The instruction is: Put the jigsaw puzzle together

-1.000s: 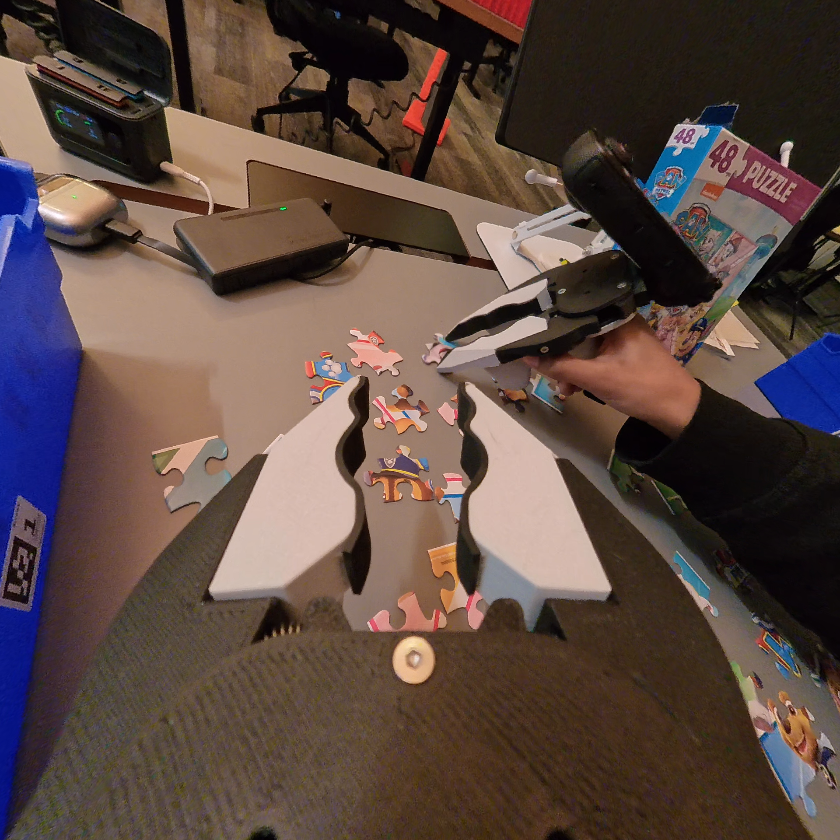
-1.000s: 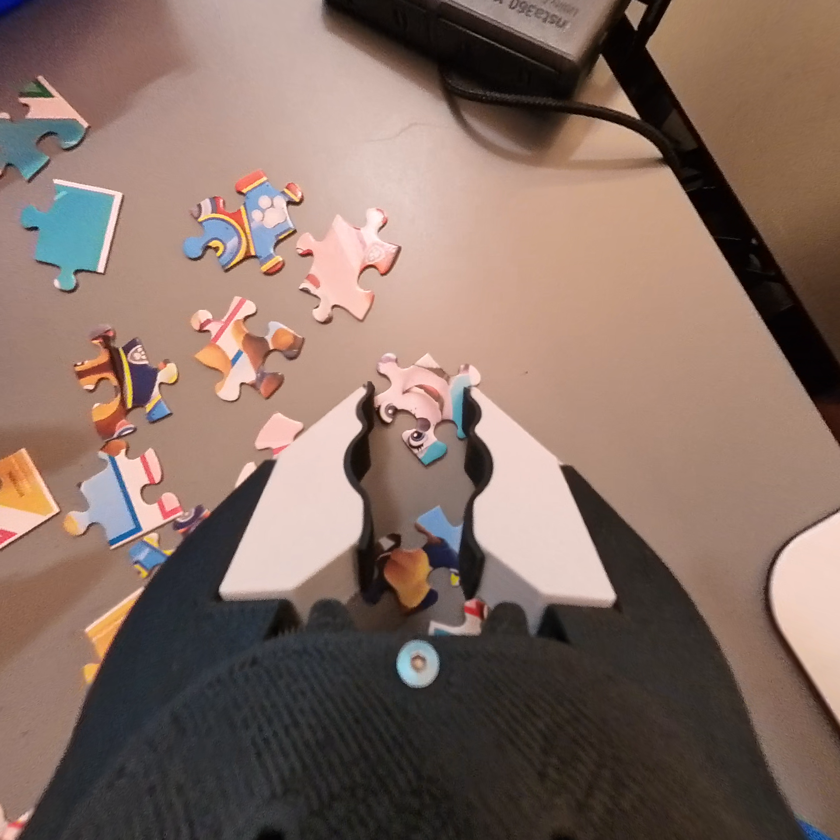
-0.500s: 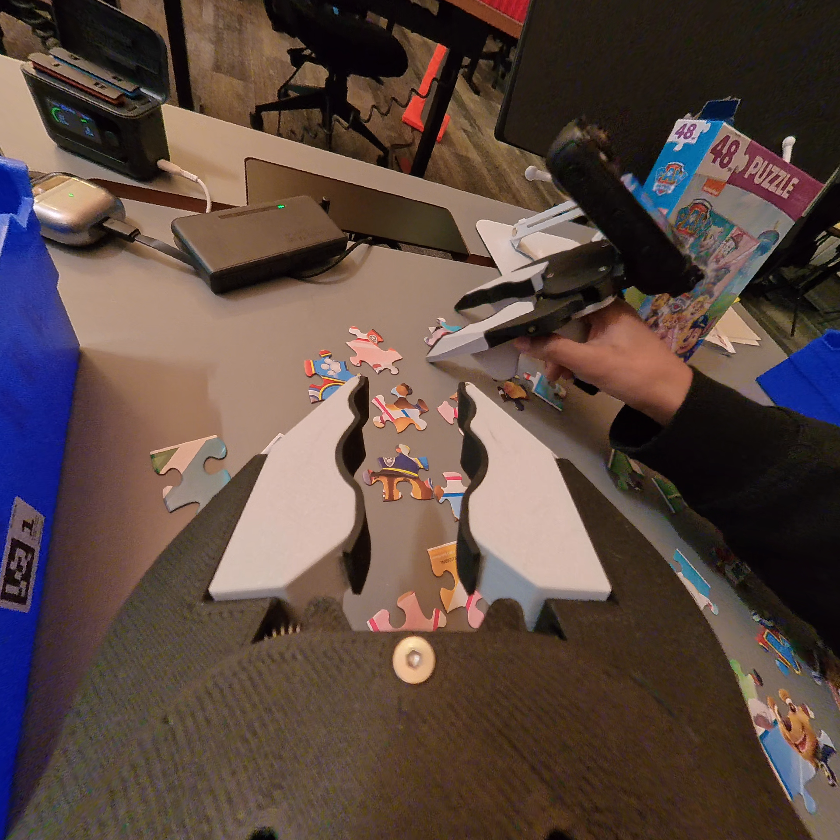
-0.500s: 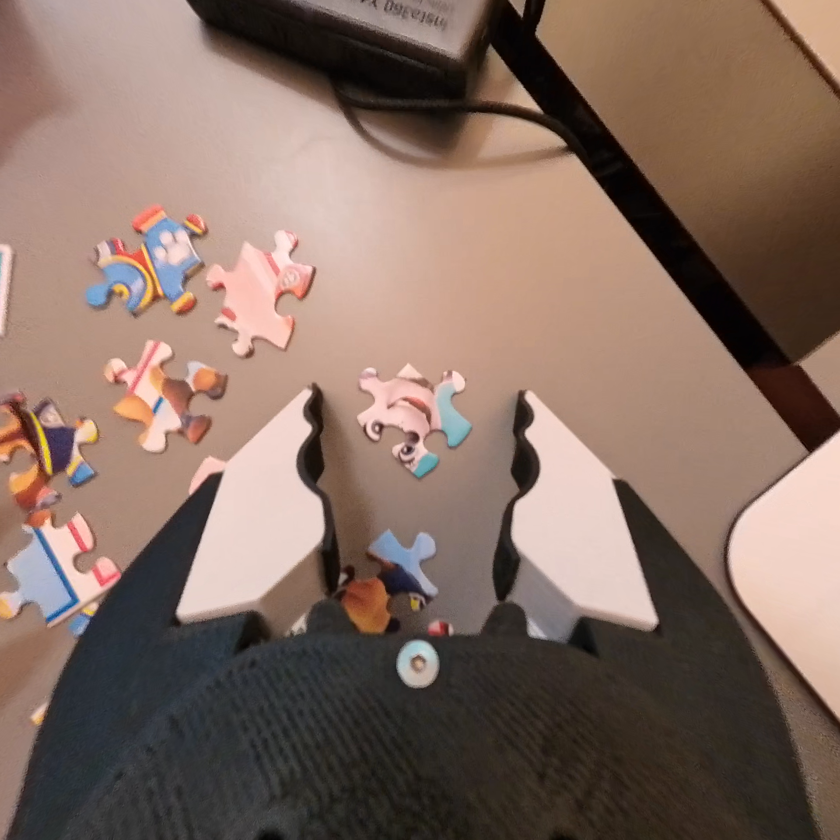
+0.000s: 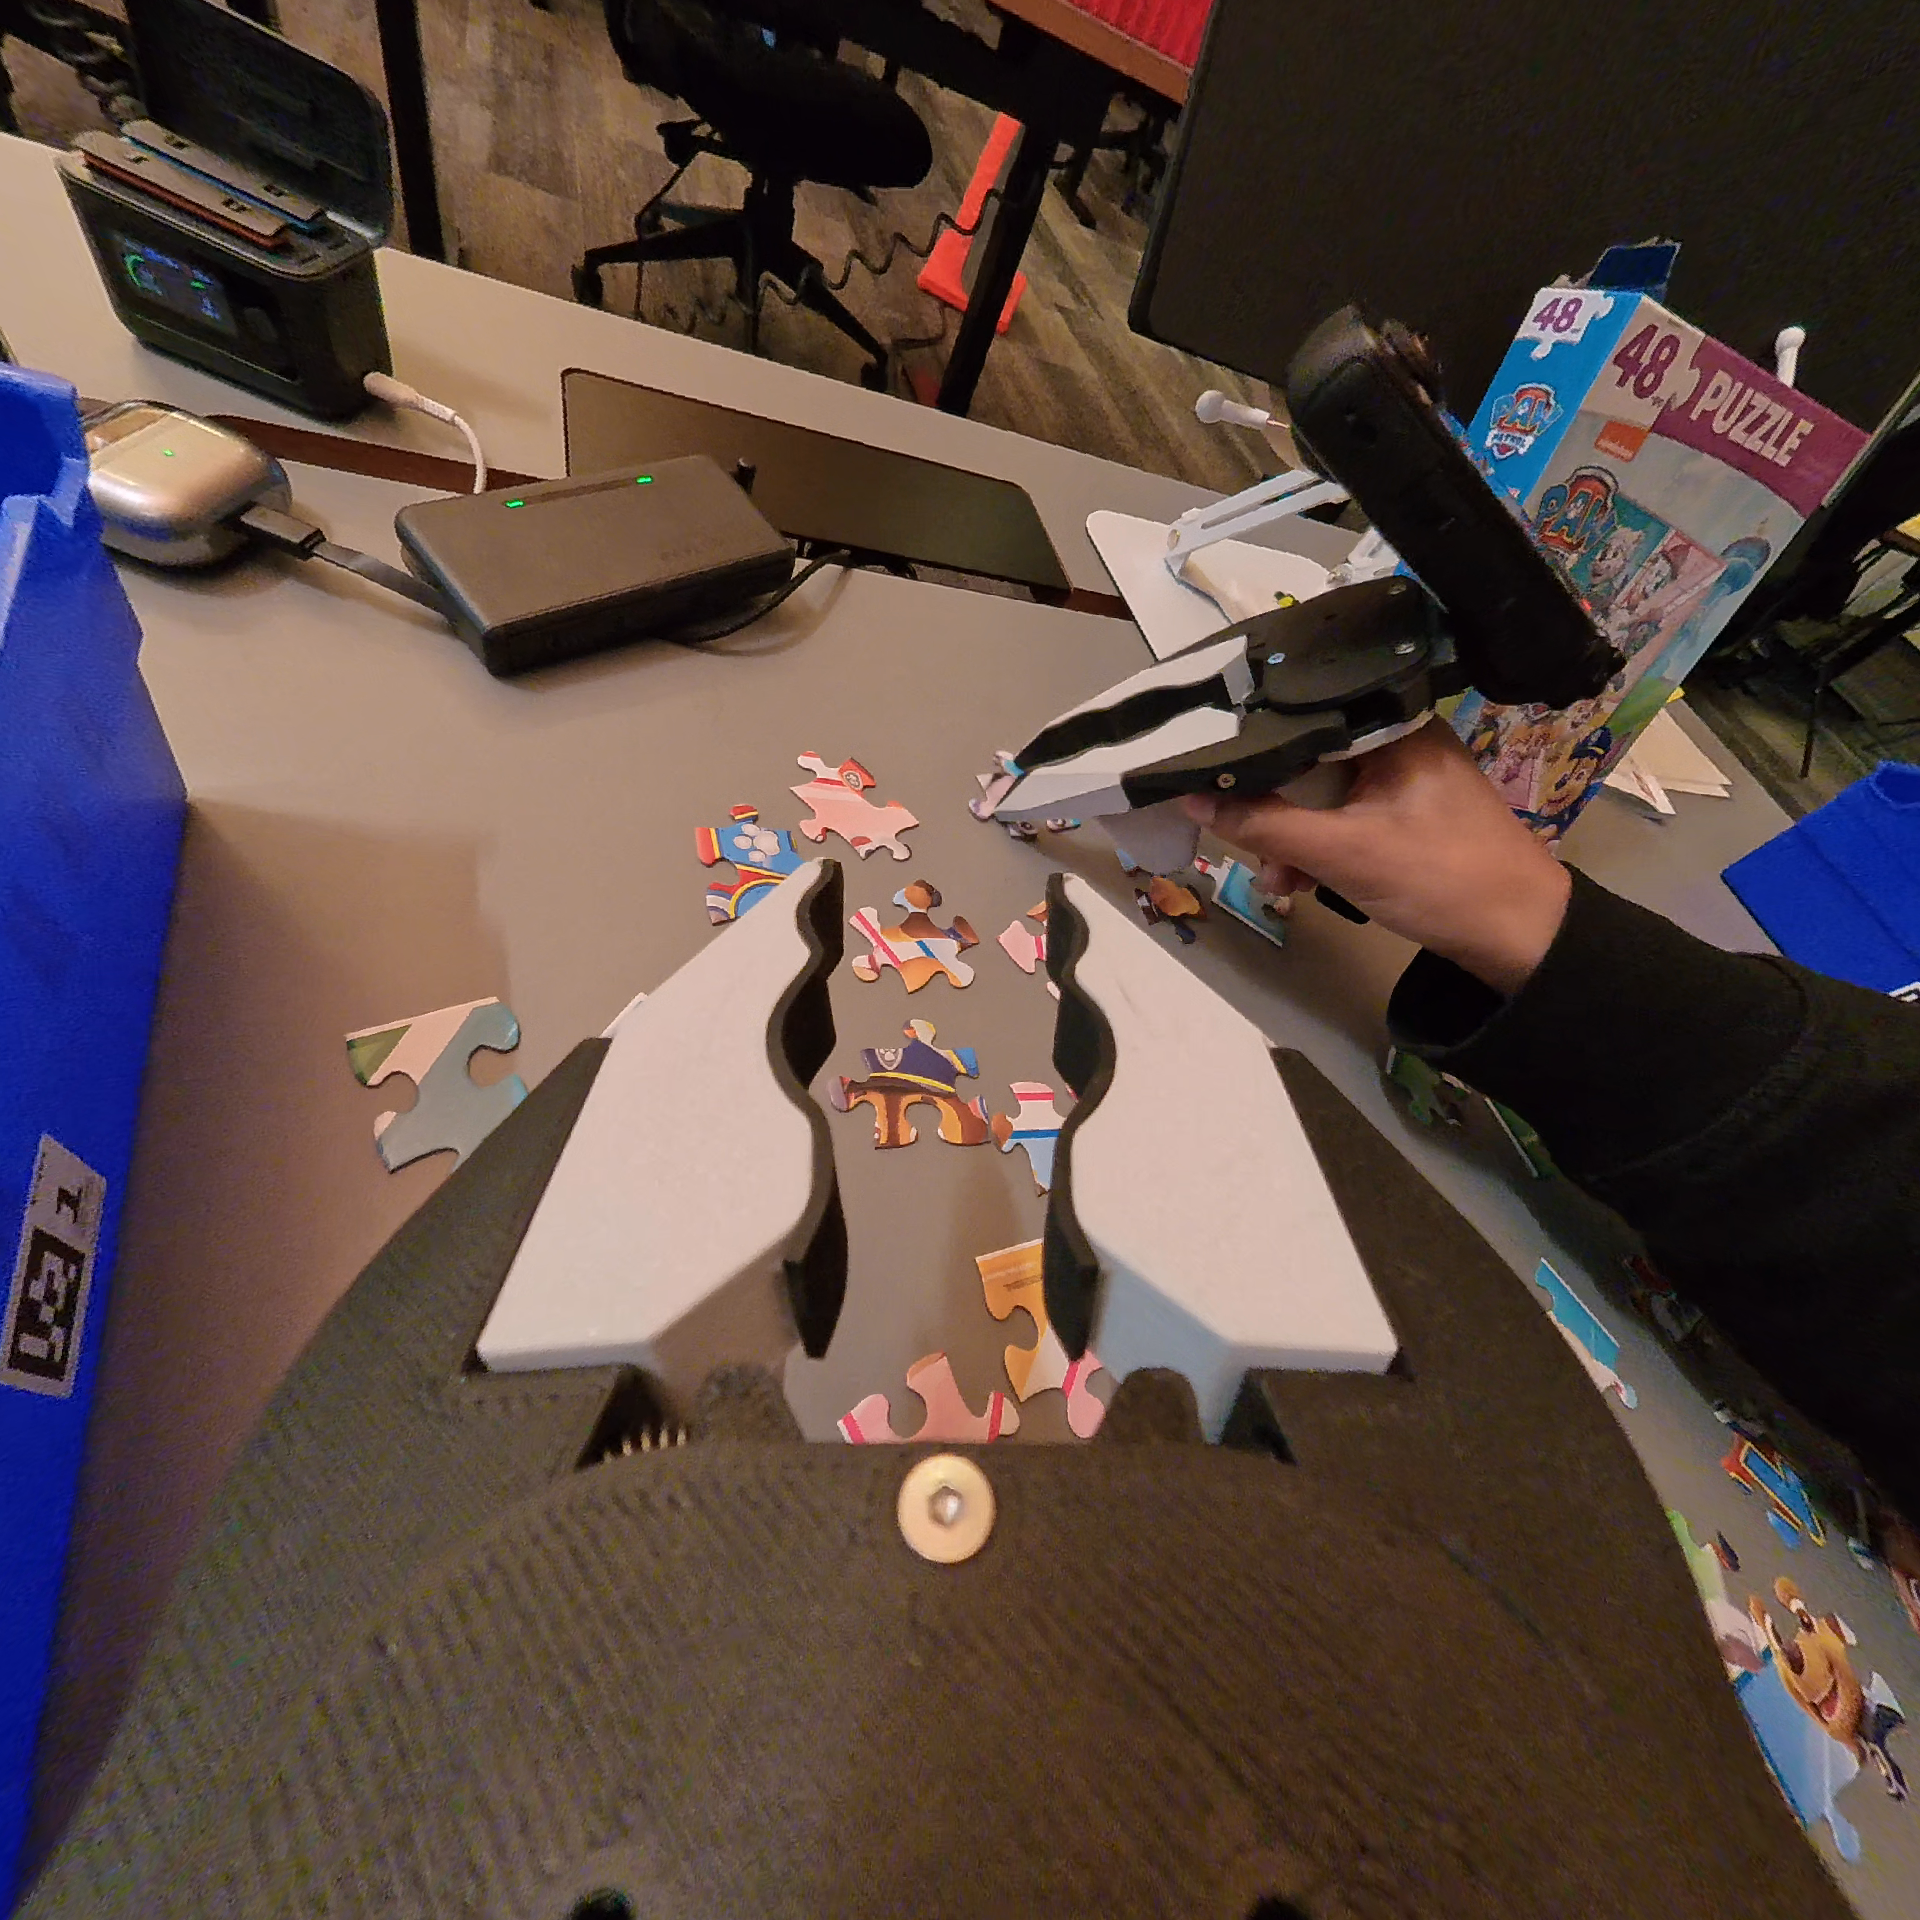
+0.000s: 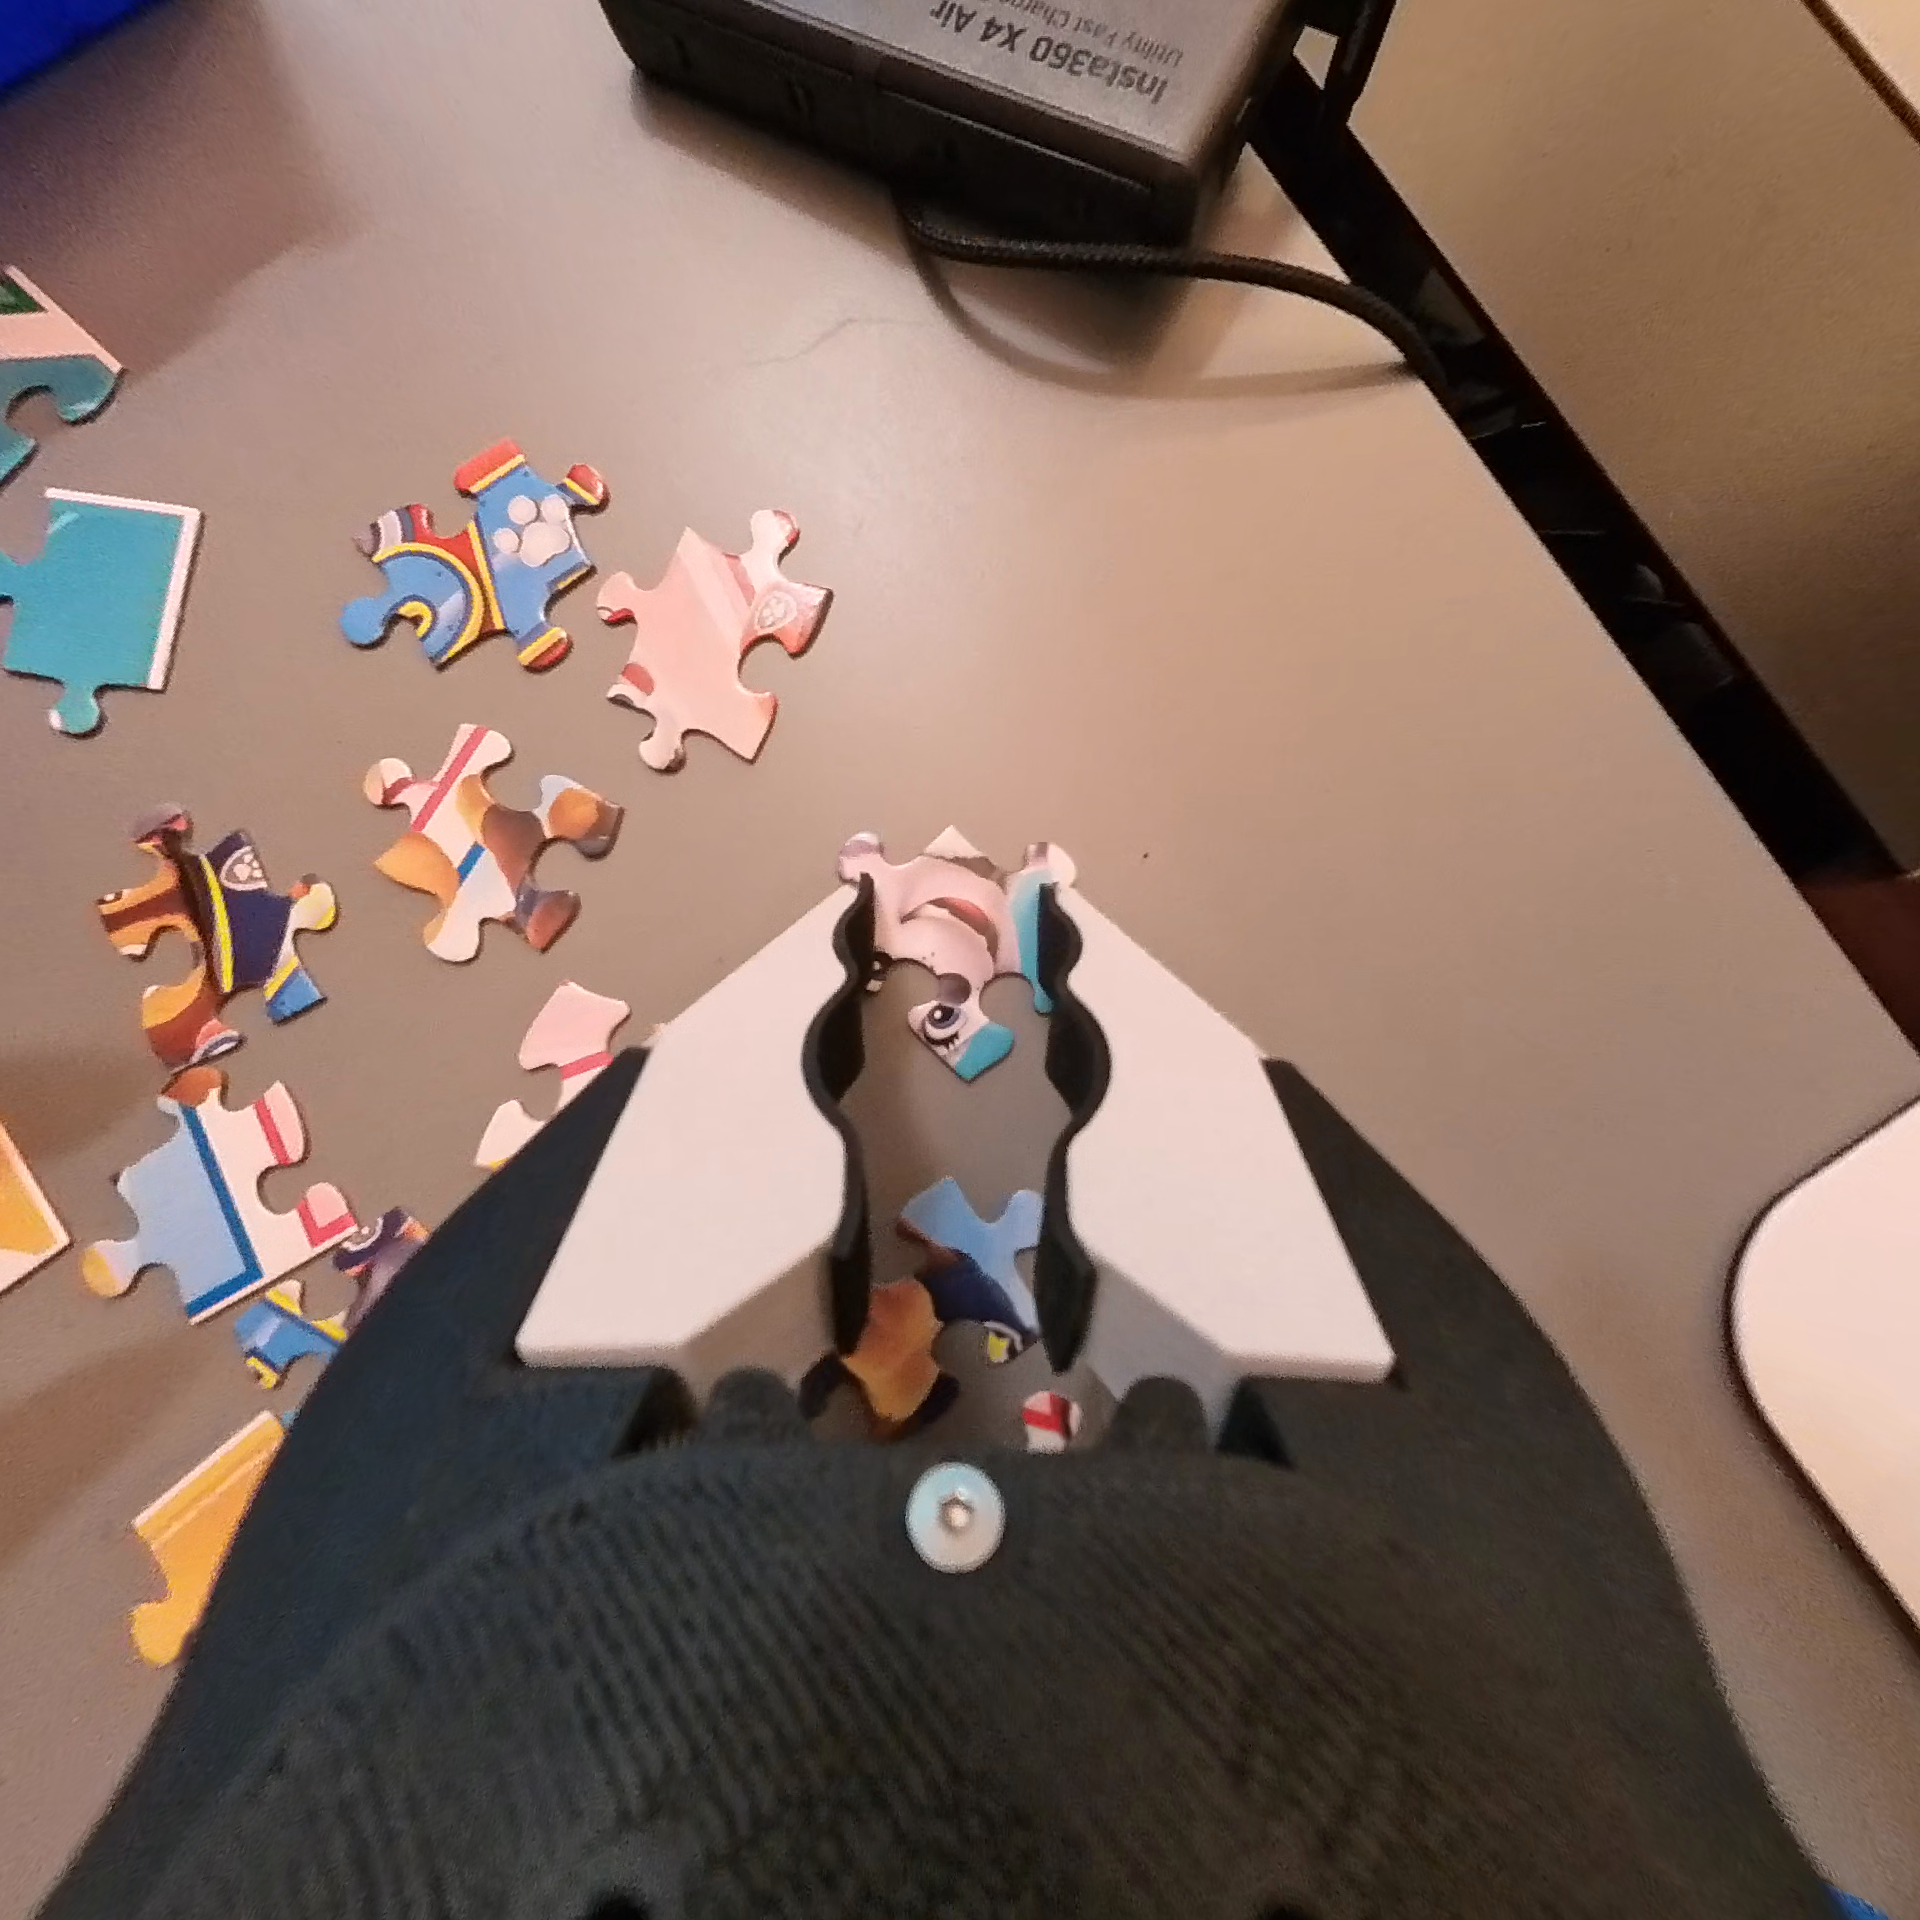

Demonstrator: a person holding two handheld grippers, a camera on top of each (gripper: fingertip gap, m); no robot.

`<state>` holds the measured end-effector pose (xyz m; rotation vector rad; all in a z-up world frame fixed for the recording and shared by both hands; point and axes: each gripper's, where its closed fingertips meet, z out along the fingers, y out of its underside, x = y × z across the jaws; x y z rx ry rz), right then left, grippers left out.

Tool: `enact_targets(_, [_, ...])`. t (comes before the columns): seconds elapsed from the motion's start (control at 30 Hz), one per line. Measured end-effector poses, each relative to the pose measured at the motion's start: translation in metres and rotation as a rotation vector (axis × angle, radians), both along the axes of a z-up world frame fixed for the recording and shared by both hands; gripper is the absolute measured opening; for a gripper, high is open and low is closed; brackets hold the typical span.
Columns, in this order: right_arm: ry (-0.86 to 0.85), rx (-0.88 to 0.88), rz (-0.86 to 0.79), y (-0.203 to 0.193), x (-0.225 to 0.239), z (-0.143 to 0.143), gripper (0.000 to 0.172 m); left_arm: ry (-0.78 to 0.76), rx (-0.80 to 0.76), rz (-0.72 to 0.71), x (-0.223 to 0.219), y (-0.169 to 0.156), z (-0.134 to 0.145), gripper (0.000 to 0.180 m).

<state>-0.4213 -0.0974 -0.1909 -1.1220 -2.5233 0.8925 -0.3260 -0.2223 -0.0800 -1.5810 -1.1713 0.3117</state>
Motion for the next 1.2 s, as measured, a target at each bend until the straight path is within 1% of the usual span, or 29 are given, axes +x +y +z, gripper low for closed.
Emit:
enact_targets(0.03, [-0.002,-0.007,0.003,-0.001,0.001,0.001,0.029,0.001,0.002,0.0,0.0,0.0,0.0,0.037])
enact_targets(0.07, [0.004,-0.021,0.01,-0.002,0.002,0.004,0.02,0.001,0.003,0.0,0.0,0.0,0.001,0.037])
enact_targets(0.1, [0.018,-0.045,0.021,-0.005,0.003,0.009,0.001,0.002,0.002,-0.001,0.0,0.0,0.001,0.037])
enact_targets(0.17, [0.006,-0.042,0.028,-0.005,0.007,0.012,0.002,0.002,-0.001,-0.003,0.0,0.001,0.001,0.037])
enact_targets(0.2, [-0.002,-0.025,0.027,-0.004,0.008,0.012,0.011,0.001,-0.002,-0.004,0.0,0.001,0.0,0.037])
enact_targets(0.3, [0.071,0.027,0.002,0.002,0.002,0.02,0.026,0.0,-0.007,-0.006,0.0,0.002,0.0,0.037])
enact_targets(0.4, [0.151,0.05,-0.087,0.015,-0.015,0.026,0.053,-0.002,-0.006,-0.004,0.0,0.001,-0.001,0.037])
enact_targets(0.47, [0.135,0.067,-0.163,0.025,-0.024,0.017,0.076,-0.002,-0.005,-0.003,0.0,0.001,0.0,0.037])
enact_targets(0.53, [0.075,0.09,-0.218,0.032,-0.027,0.0,0.09,-0.002,-0.005,-0.004,0.0,0.001,-0.001,0.037])
enact_targets(0.57, [0.057,0.049,-0.23,0.03,-0.028,-0.001,0.086,-0.003,-0.006,-0.004,0.0,0.001,-0.001,0.037])
enact_targets(0.6, [0.033,0.017,-0.235,0.027,-0.026,-0.002,0.074,-0.003,-0.007,-0.005,0.0,0.001,-0.001,0.037])
enact_targets(0.63, [0.028,0.003,-0.239,0.026,-0.026,-0.002,0.071,-0.001,-0.007,-0.004,0.0,0.001,-0.001,0.037])
enact_targets(0.67, [0.032,0.013,-0.228,0.026,-0.025,-0.002,0.063,0.0,-0.006,-0.003,0.0,0.001,0.0,0.037])
enact_targets(0.73, [0.023,0.014,-0.187,0.02,-0.018,-0.001,0.038,0.002,-0.001,-0.003,0.0,0.001,0.001,0.037])
enact_targets(0.77, [0.021,0.018,-0.168,0.017,-0.014,-0.001,0.031,0.001,-0.001,-0.003,0.0,0.001,0.001,0.037])
enact_targets(0.97, [-0.003,0.043,-0.017,-0.009,0.022,-0.001,0.03,0.002,-0.003,-0.004,0.001,0.001,0.001,0.037])
enact_targets(1.07, [-0.017,0.034,0.025,-0.016,0.038,0.0,0.029,0.0,-0.002,-0.004,0.001,0.001,0.0,0.037])
enact_targets(1.13, [0.006,-0.005,0.046,-0.021,0.043,0.009,0.0,0.002,-0.002,-0.004,0.001,0.001,0.001,0.037])
enact_targets(1.2, [-0.003,0.009,0.048,-0.019,0.048,0.013,0.0,0.001,-0.002,-0.005,0.001,0.001,0.001,0.037])
